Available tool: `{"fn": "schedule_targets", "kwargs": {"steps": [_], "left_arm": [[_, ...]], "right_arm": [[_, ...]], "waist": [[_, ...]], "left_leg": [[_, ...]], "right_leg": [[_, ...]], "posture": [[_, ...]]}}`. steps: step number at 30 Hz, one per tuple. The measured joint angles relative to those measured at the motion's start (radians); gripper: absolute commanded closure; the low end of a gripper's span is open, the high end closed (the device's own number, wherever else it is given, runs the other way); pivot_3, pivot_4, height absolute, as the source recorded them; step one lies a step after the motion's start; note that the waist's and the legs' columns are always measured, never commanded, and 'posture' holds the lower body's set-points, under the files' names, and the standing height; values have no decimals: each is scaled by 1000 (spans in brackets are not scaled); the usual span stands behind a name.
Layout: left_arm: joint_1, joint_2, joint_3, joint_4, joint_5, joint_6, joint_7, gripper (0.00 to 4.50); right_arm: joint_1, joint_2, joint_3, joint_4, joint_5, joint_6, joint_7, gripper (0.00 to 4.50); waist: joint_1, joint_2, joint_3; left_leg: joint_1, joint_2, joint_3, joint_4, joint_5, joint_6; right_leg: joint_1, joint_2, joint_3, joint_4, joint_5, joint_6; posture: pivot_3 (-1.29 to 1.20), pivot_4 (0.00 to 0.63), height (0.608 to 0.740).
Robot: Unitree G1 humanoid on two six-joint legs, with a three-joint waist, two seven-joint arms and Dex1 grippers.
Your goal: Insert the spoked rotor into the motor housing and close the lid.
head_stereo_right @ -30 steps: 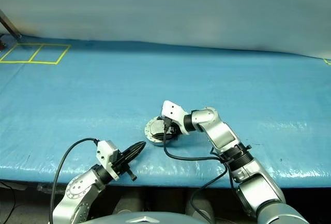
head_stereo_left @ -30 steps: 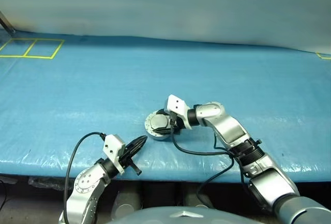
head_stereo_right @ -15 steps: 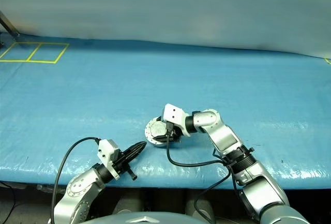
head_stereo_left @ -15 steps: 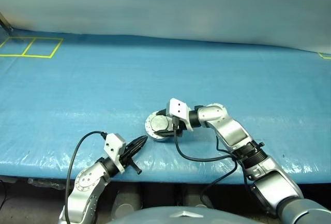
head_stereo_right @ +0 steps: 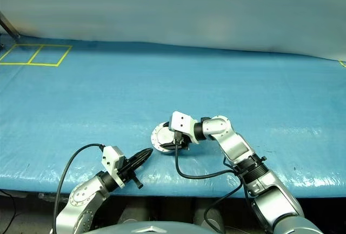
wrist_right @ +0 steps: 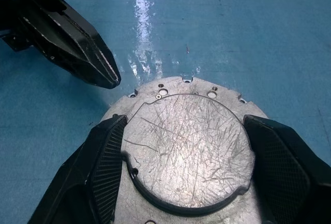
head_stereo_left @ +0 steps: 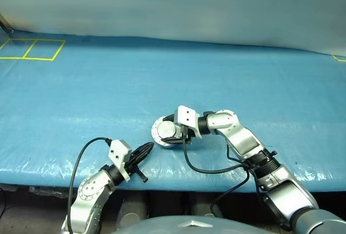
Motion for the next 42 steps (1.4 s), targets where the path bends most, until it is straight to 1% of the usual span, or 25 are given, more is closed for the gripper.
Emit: {"fn": "schedule_targets", "kwargs": {"steps": [2, 4, 6, 7, 9, 12, 16, 20, 24, 31, 36, 42], "left_arm": [[-35, -12, 35, -5, -32, 53, 38, 4500], [-84, -29, 88, -26, -107, 144, 85, 4500], [-155, -37, 149, -57, -233, 280, 140, 4500], [-175, -37, 164, -62, -269, 321, 152, 4500], [-242, -38, 206, -63, -392, 447, 185, 4500], [-309, -21, 234, -63, -522, 584, 188, 4500], [-377, -6, 243, -32, -635, 741, 200, 4500], [-412, 14, 239, -7, -643, 815, 219, 4500], [-413, 16, 238, 14, -629, 849, 245, 4500], [-397, 25, 199, 21, -572, 908, 272, 4500], [-402, 27, 172, 3, -528, 911, 285, 4500], [-403, -9, 175, 2, -511, 912, 305, 4500]], "right_arm": [[0, 1, -3, 0, 0, 1, -3, 1235], [1, 2, -4, 0, 1, 2, -6, 1235], [1, 4, -5, 1, 1, 6, -6, 1235], [1, 5, -6, 1, 1, 6, -7, 1235], [1, 6, -6, 2, 1, 7, -7, 1235], [0, 12, -6, 5, 1, 8, -9, 1235], [1, 18, -9, 11, 1, 9, -13, 1235], [1, 25, -11, 15, 1, 9, -16, 1235], [1, 26, -12, 15, 1, 12, -16, 1235], [1, 29, -14, 15, 0, 22, -17, 1235], [1, 29, -15, 17, -1, 27, -18, 1235], [9, 32, -23, 21, 0, 32, -24, 1235]], "waist": [[1, 0, 0], [0, 0, 0], [0, -1, 0], [-1, -1, 0], [-1, -2, 0], [-3, -2, 0], [-3, -3, 0], [-4, -3, 1], [-4, -4, 1], [-4, -4, 1], [-3, -4, -2], [-2, -6, -4]], "left_leg": [[0, 0, -1, 1, 0, 0], [0, 0, -1, 1, 0, 0], [0, 0, -1, 2, 0, 0], [1, 0, -1, 2, 0, 0], [1, 0, -1, 2, 0, 0], [3, -1, 0, 2, 1, 0], [4, -1, 0, 2, 1, 0], [5, -1, 0, 2, 1, 0], [5, -1, 1, 2, 1, -1], [5, -1, 0, 2, 2, -1], [6, -1, 1, 2, 1, -1], [8, -1, 0, 2, 2, -1]], "right_leg": [[0, 0, -1, 0, 0, 0], [1, 0, -1, 0, 0, 1], [2, 1, -1, 0, 1, 2], [3, 1, -1, 0, 1, 2], [3, 2, -1, 0, 2, 3], [5, 7, 0, 0, 2, 4], [6, 8, 2, 1, 2, 4], [6, 9, 4, 1, 3, 4], [5, 8, 4, 1, 5, 0], [5, 4, 5, 1, 5, -1], [6, 2, 5, 1, 5, -1], [7, 1, 6, 1, 5, -1]], "posture": [[0, 150, 740], [0, 150, 740], [0, 150, 740], [0, 150, 740], [0, 150, 740], [0, 150, 740], [0, 150, 740], [0, 150, 740], [0, 150, 740], [0, 150, 740], [0, 150, 740], [0, 150, 740]]}}
